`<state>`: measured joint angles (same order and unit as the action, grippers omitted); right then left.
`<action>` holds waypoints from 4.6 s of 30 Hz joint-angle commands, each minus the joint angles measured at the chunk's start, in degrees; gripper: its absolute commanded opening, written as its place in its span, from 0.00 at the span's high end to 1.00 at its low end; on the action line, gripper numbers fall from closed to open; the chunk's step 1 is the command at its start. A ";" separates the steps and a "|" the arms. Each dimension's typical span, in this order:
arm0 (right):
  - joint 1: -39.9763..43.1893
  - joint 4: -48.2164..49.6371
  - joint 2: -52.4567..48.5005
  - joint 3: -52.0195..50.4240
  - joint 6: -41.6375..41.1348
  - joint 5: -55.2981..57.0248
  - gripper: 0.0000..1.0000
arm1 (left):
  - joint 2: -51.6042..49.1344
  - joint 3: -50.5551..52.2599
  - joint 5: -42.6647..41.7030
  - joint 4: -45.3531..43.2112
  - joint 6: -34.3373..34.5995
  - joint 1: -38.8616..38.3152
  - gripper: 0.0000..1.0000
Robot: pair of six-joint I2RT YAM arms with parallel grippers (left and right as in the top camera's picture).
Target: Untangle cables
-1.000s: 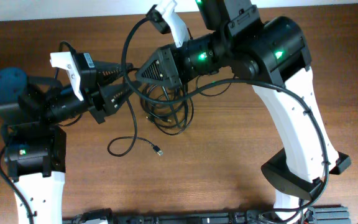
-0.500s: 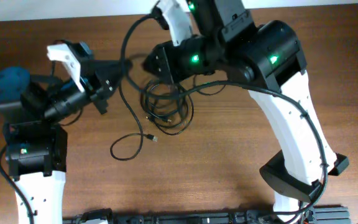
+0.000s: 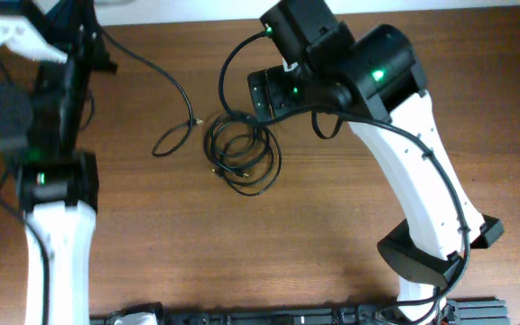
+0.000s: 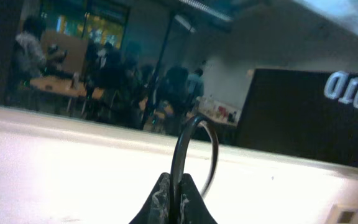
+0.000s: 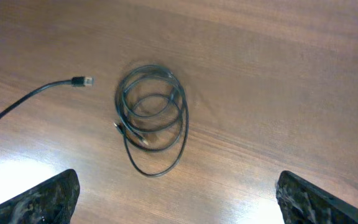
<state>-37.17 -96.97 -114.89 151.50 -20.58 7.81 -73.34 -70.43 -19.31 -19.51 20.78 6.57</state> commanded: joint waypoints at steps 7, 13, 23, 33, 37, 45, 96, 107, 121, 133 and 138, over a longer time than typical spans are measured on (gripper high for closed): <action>0.04 10.99 -0.04 -27.43 0.13 -2.97 0.01 | -49.11 -54.77 2.86 25.64 0.20 12.61 1.00; 0.04 13.11 -0.04 -33.66 0.13 -4.83 0.02 | -60.52 -54.75 6.69 22.51 0.22 23.04 0.96; 0.04 13.22 -0.04 -33.77 0.13 -15.17 0.02 | -60.72 -54.75 -7.08 61.57 -0.87 25.59 0.22; -0.02 12.83 -0.04 -33.77 0.13 -15.17 0.02 | -60.81 -50.34 25.73 76.67 -3.98 8.57 0.02; -0.02 13.03 -0.04 -33.77 0.13 -15.87 0.01 | -62.55 -45.59 29.49 74.31 -0.42 8.98 0.00; -0.07 13.44 -0.04 -33.77 0.13 -16.68 0.01 | -69.92 -44.98 26.91 72.54 -0.22 10.97 0.50; 42.12 10.95 -0.04 -33.77 0.35 -6.23 0.02 | -39.26 -44.35 -4.81 110.18 -32.63 -29.03 0.01; 42.12 10.95 -0.04 -33.77 0.35 -6.23 0.02 | -39.26 -13.03 7.17 69.22 -17.53 -40.35 0.36; 42.12 10.95 -0.04 -33.77 0.35 -6.23 0.02 | -19.37 -33.75 9.62 74.53 -17.55 -39.32 1.00; 42.12 10.97 -0.04 -33.77 0.35 -6.23 0.02 | -7.54 -34.18 33.62 53.40 -17.55 -26.53 1.00; 42.12 10.95 -0.04 -33.77 0.35 -6.23 0.02 | -10.01 -34.18 33.55 54.49 -17.51 -3.48 1.00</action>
<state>4.91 -85.93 -115.57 117.89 -20.56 1.48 -82.11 -104.20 13.06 34.48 3.29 -4.05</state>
